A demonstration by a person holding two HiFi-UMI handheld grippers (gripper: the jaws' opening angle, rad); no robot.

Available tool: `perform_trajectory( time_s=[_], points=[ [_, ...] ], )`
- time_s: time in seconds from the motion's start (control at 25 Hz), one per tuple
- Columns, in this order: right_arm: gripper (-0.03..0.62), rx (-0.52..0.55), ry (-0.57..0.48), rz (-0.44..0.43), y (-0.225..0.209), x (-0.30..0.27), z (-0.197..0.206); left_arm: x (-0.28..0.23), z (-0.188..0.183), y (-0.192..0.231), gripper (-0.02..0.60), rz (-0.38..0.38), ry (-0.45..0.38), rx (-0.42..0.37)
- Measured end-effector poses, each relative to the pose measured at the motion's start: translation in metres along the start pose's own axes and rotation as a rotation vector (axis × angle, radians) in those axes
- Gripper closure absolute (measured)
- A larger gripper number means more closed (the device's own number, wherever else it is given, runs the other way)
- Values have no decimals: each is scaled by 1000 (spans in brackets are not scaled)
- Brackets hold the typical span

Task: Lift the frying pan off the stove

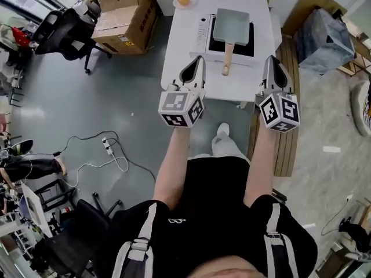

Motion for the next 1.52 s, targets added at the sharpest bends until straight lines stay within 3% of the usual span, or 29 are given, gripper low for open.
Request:
perform_trajectory(
  time_s=[0.2,0.4,0.56,1.0,1.24,1.48,1.52],
  points=[
    [595,25,-15,-58,-29,-46,-3,-54,-5,-11,581,23,-15,6],
    [595,41,-12,-146,-29,-66,4,-75,-4,7,581,-17,-32,41],
    [595,30,-16,-176,-32,-79,3,-88,-8,4,581,21,-25,51],
    [594,16,49,-404,-2,-96,24,-119,23,10,581,208,167,131],
    [592,-33,155,-519,21,-104,62,-125,55,21,580,243,289,174],
    [590,-90,249,-579,37,-109,100,-125,87,38,486,274,406,283],
    [526,-104,267,-594,40,-110,105,-124,93,40,486,284,425,303]
  ],
)
Point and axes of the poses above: the fingertips, and each gripper's own axes: x backward along the fingers, y to its left, z out of its underside, the point moved 1 cm from there along x, backward along the fingers, and after that the axes turned 15 degrees about x, right-handed, at the moved point
